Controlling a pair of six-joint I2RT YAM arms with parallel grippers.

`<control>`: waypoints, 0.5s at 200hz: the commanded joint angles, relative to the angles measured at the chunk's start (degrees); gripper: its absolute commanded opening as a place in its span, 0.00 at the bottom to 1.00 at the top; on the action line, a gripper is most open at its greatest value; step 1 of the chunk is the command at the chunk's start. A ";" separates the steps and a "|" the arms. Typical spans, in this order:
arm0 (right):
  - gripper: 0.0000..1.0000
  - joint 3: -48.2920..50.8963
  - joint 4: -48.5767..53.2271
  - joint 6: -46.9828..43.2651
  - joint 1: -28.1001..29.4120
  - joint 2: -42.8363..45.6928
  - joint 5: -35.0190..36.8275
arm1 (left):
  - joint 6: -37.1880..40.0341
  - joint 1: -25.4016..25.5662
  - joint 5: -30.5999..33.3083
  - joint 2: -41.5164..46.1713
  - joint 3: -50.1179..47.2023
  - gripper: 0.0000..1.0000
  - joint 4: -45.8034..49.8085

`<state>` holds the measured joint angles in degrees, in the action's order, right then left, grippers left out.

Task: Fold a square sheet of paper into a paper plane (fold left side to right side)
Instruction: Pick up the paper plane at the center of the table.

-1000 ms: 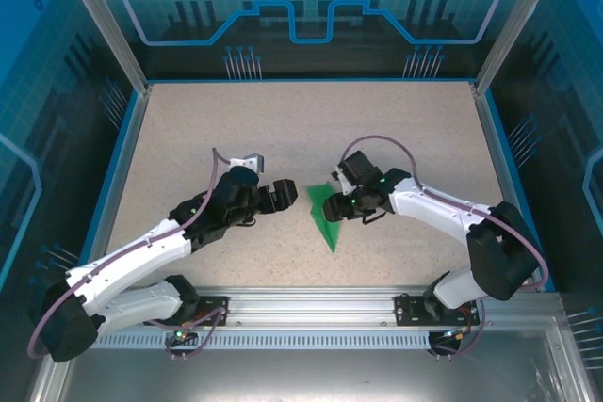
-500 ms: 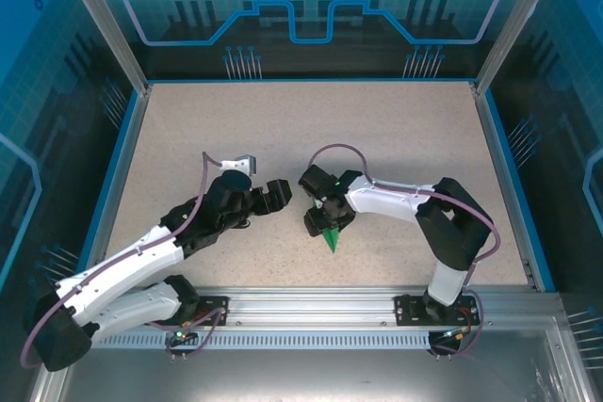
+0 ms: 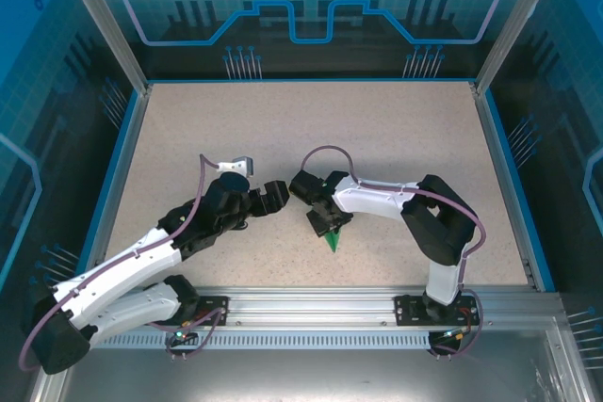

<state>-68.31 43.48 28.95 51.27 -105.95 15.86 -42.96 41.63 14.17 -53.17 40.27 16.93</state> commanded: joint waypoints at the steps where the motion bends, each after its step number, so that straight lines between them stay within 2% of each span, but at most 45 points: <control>1: 0.44 -0.53 1.71 0.23 0.85 1.19 1.72 | 0.42 -0.24 1.29 0.86 -0.94 0.94 0.95; 36: 0.35 1.08 0.57 0.32 0.34 2.78 0.94 | 0.24 -0.31 1.23 0.87 -0.90 0.94 1.05; 83: 0.09 3.47 -2.53 0.29 -2.39 5.95 -2.45 | 0.24 -0.27 1.27 1.07 -0.74 0.95 1.57; 100: 0.05 4.18 -3.98 -0.37 -4.66 7.45 -5.77 | 0.24 -0.27 1.20 1.30 -0.79 0.95 1.61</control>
<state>-65.23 41.74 28.91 49.60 -101.95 14.28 -43.11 41.63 14.17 -53.12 40.23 17.34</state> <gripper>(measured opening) 0.072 0.947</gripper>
